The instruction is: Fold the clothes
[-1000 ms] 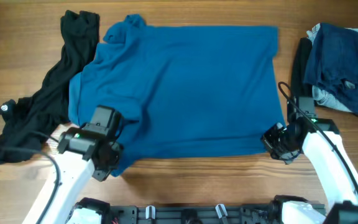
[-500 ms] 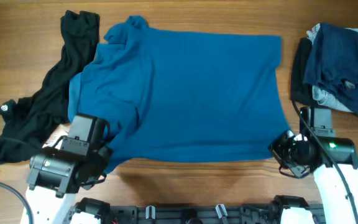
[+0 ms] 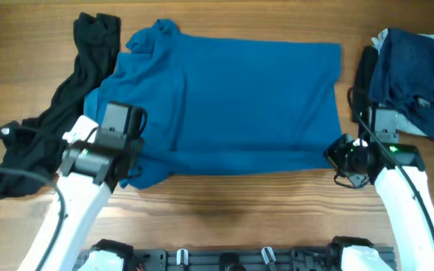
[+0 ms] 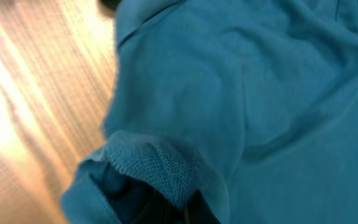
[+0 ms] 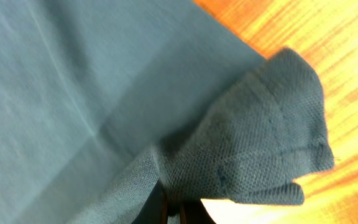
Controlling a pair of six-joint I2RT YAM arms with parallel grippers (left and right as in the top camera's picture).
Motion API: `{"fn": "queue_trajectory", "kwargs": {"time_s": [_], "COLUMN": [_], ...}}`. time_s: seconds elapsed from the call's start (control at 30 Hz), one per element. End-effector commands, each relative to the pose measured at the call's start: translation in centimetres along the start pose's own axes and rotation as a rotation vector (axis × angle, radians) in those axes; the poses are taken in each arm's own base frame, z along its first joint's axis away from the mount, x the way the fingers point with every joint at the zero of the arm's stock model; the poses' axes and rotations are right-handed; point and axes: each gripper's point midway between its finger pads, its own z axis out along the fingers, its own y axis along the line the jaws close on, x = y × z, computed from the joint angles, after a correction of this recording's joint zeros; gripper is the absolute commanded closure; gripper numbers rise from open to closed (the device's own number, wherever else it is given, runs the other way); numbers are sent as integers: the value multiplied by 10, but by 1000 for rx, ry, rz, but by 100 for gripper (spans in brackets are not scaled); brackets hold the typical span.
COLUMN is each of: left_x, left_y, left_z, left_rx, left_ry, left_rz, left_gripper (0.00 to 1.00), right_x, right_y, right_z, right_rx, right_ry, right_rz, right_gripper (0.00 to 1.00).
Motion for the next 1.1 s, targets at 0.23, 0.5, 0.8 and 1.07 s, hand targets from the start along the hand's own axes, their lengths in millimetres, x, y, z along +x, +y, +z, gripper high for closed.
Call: {"fn": "queue_trajectory", "kwargs": {"time_s": [0.23,0.5,0.8,1.07], "left_x": [-17,-38,-39,-35], "left_y": [-30,-56,-68,-67], "left_z": [59,58,74,86], "left_rx": [-82,16,29,6], "left_ry": [-132,-241,-261,-253], "left_rz": [18,-40,-50,-38], "left_gripper": [96,96,96,73], "right_x": [-38,-44,-56,-60], "right_y": [33,33,49,52], "right_z": [12,47,57,56], "right_rx": [-89,-51,-106,-118], "right_ry": [-112,-74,-108,-125], "right_rz": [-72,-69,-90,-105], "right_gripper": [96,96,96,80]}}
